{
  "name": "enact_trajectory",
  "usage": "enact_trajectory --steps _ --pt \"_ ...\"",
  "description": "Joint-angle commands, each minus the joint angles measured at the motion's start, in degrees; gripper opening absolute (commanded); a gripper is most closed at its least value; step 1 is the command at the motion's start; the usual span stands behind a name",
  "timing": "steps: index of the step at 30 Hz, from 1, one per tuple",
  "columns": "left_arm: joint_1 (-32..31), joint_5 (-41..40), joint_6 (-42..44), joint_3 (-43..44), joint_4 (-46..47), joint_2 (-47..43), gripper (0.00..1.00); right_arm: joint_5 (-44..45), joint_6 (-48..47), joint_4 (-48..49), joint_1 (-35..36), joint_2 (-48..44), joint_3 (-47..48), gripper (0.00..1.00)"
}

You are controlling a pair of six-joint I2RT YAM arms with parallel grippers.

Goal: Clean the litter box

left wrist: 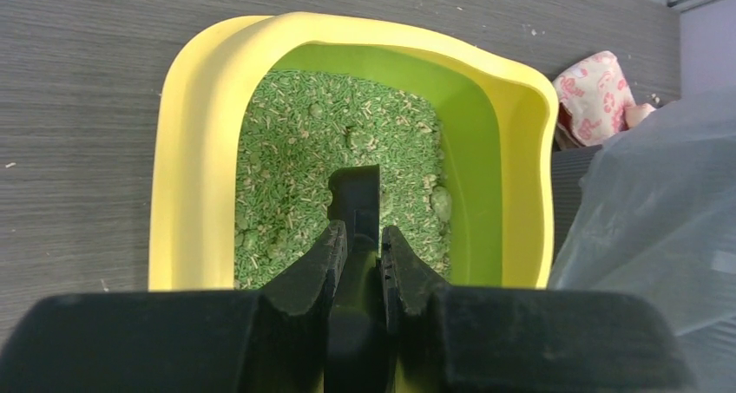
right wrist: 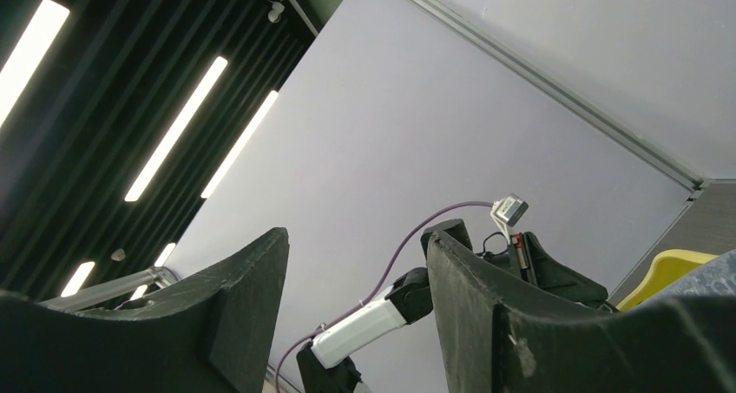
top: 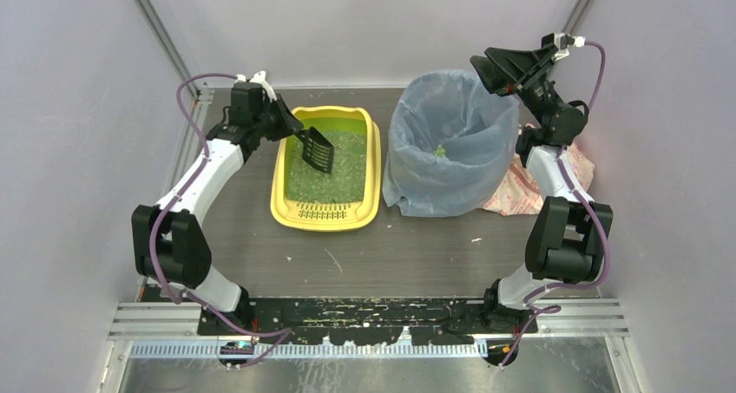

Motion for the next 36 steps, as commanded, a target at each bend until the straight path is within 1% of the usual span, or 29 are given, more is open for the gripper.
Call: enact_trajectory --steps 1,16,20,27,36 --pt "-0.3 -1.9 3.1 0.1 3.4 1.8 0.00 -0.4 -0.3 3.1 -0.1 -0.4 0.9 0.65" --pt "-2.9 -7.1 8.2 4.0 3.9 9.8 0.00 -0.7 0.0 3.1 -0.1 0.7 2.3 0.65" --pt "-3.9 -7.6 8.3 4.2 4.1 11.4 0.00 -0.9 0.0 3.0 -0.2 1.1 2.5 0.65" --pt "-6.0 -5.5 4.4 4.2 6.1 13.6 0.00 -0.9 0.0 3.0 -0.2 1.7 2.8 0.65" --pt "-6.1 0.9 -3.8 1.4 11.2 15.3 0.00 -1.3 0.0 3.0 -0.1 1.9 3.0 0.65"
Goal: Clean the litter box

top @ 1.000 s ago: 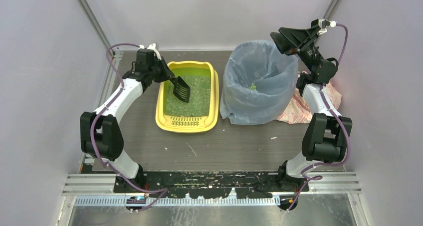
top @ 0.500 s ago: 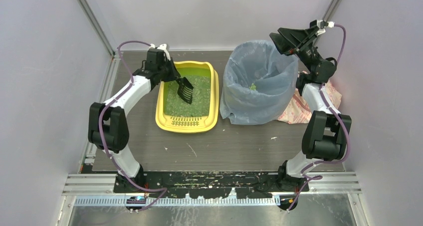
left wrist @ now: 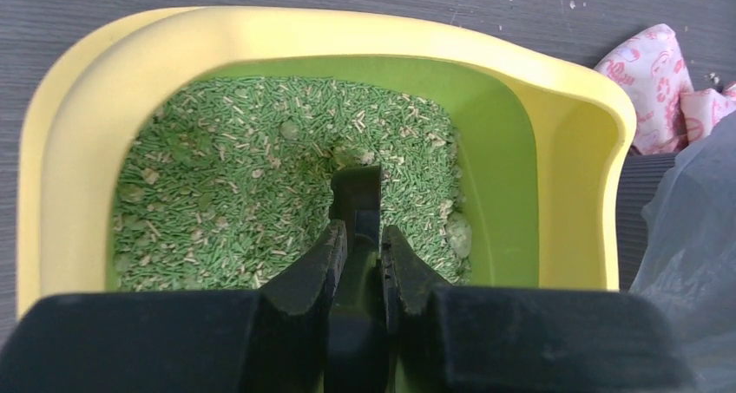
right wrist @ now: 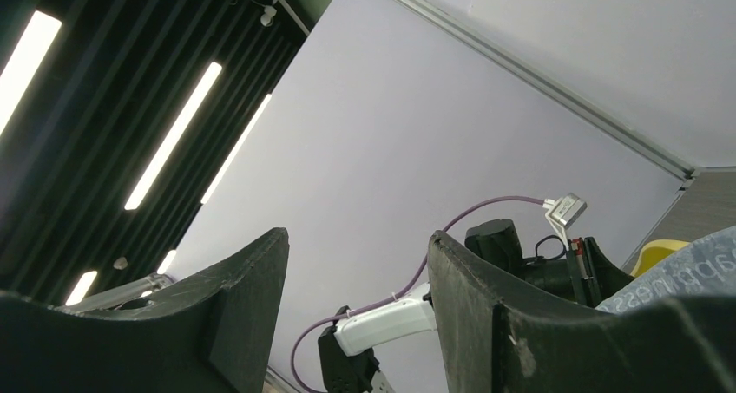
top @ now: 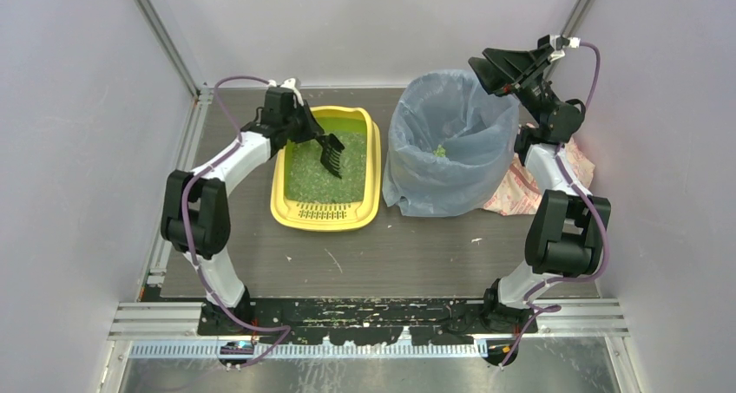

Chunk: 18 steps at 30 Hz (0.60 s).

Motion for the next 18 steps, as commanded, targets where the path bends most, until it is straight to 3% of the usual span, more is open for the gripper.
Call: enact_trajectory --steps 1,12,18 --pt "-0.7 5.0 -5.8 -2.0 5.2 1.7 0.00 -0.6 0.0 3.0 -0.2 -0.4 2.7 0.65" --pt "0.0 12.5 -13.1 -8.3 13.7 1.4 0.00 -0.7 0.2 3.0 -0.2 -0.8 2.9 0.65" --pt "3.6 22.3 -18.1 -12.8 23.2 0.5 0.00 -0.7 0.2 3.0 -0.2 -0.7 3.0 0.65"
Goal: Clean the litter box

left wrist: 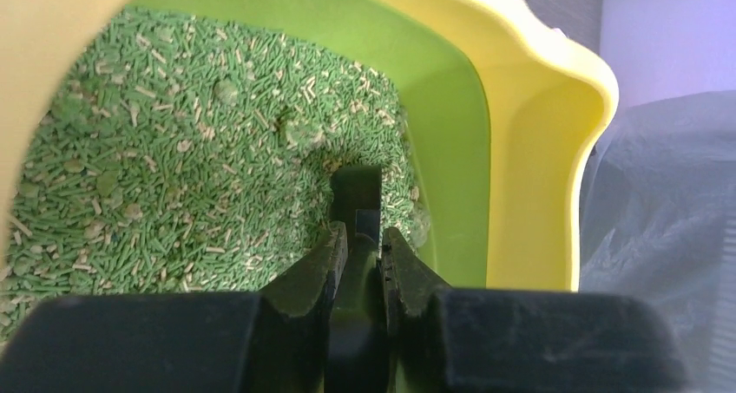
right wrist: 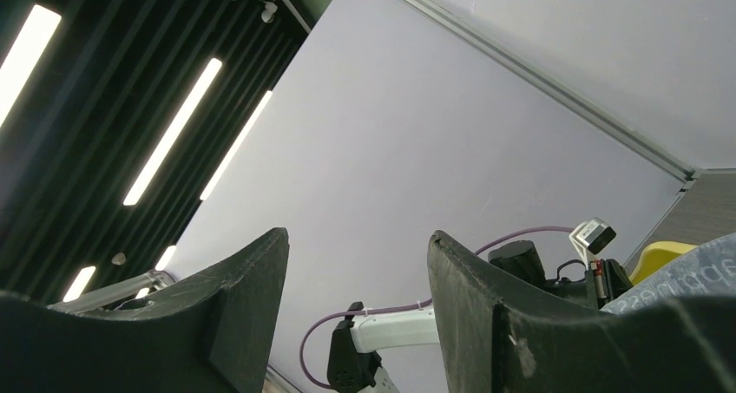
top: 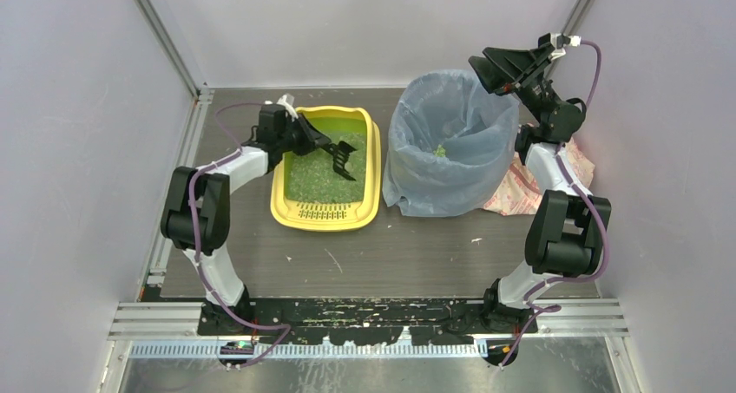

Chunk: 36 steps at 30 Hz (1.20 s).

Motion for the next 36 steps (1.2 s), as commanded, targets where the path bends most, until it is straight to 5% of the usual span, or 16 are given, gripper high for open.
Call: enact_trajectory --steps 1,16,36 --pt "1.8 11.8 -4.9 -3.0 8.1 -1.4 0.00 -0.5 0.2 3.0 -0.2 -0.8 2.4 0.65" --pt "7.1 25.0 -20.2 -3.6 29.6 -3.0 0.00 -0.4 0.4 3.0 -0.2 -1.5 3.1 0.65" --pt "16.7 27.6 -13.5 -5.3 20.1 -11.0 0.00 -0.1 0.7 3.1 -0.2 -1.4 3.1 0.65"
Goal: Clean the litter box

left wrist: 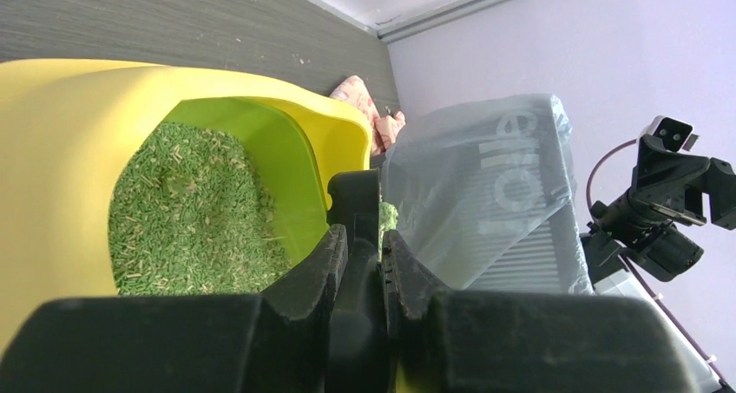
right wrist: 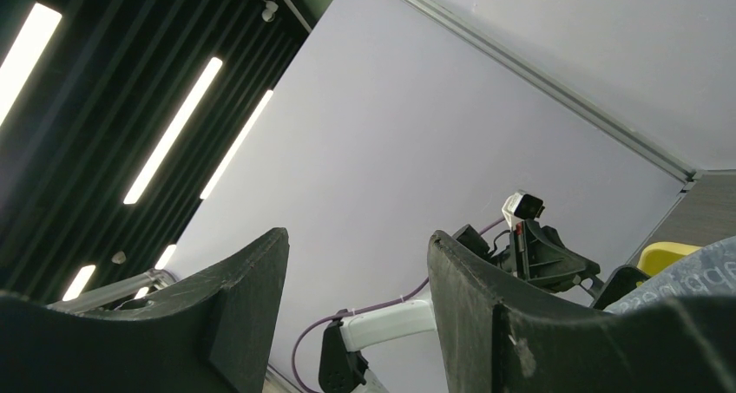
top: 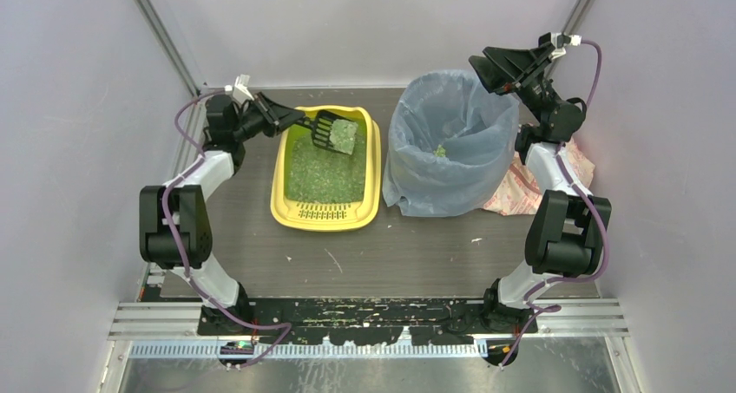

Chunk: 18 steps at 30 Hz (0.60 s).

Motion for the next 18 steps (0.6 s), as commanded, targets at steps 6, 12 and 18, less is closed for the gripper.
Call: enact_trajectory --steps 6,12,18 --pt "4.4 4.0 -4.3 0.2 6.1 -3.8 0.00 0.1 0.8 3.0 -0.2 -1.2 3.0 0.65" --pt "4.5 4.9 -12.4 0.2 14.6 -2.7 0.00 0.2 0.7 3.1 -0.2 -0.9 2.9 0.65" --pt "4.9 5.7 -18.7 -1.5 23.6 -0.7 0.00 0.1 0.7 3.0 -0.2 -0.9 2.9 0.65"
